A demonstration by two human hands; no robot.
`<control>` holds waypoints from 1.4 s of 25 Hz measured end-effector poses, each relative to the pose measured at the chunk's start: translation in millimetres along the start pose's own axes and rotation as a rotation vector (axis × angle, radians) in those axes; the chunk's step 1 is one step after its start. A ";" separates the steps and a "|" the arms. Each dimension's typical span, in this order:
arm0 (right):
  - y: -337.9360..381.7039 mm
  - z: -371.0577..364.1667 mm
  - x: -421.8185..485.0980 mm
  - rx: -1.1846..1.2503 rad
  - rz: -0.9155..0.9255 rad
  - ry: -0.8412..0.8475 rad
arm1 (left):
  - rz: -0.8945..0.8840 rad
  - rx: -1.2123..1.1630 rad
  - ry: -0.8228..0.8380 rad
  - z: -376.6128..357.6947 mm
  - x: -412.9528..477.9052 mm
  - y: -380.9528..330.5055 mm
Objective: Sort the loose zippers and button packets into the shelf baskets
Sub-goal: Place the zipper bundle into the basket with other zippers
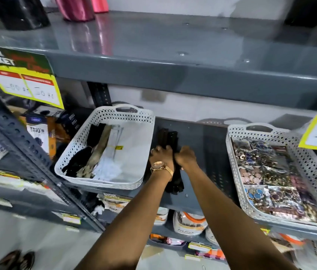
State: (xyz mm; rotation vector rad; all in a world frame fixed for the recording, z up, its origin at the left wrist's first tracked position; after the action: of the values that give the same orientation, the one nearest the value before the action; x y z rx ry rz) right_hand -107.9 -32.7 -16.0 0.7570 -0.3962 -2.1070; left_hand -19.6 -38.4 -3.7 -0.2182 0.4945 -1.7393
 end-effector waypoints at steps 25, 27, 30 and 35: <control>123.7 44.8 -60.2 0.681 0.332 0.230 | -0.160 -0.980 0.100 161.8 16.8 96.2; 142.1 16.6 -56.3 0.489 0.358 0.189 | -0.147 -0.838 0.148 151.2 23.7 110.6; 147.0 -28.3 -47.1 0.091 0.338 0.133 | -0.060 -0.509 0.142 120.5 27.6 125.0; 128.9 -79.3 -37.9 -0.230 0.268 0.033 | -0.055 -0.444 0.209 75.5 23.0 141.5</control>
State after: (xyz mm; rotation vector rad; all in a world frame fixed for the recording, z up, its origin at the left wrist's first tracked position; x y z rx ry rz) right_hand 39.3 -80.1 4.4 0.5695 -0.2186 -1.8476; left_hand 131.0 -98.4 -1.4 -0.3676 1.0370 -1.6960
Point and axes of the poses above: each hand's wrist, its own x-axis towards the middle knuckle, its own z-axis out of the back of the hand, y = z × x, the point moved 3 cm from there along x, towards the middle knuckle, and after that the axes turned 12 degrees about -x, right-handed, at the moved point
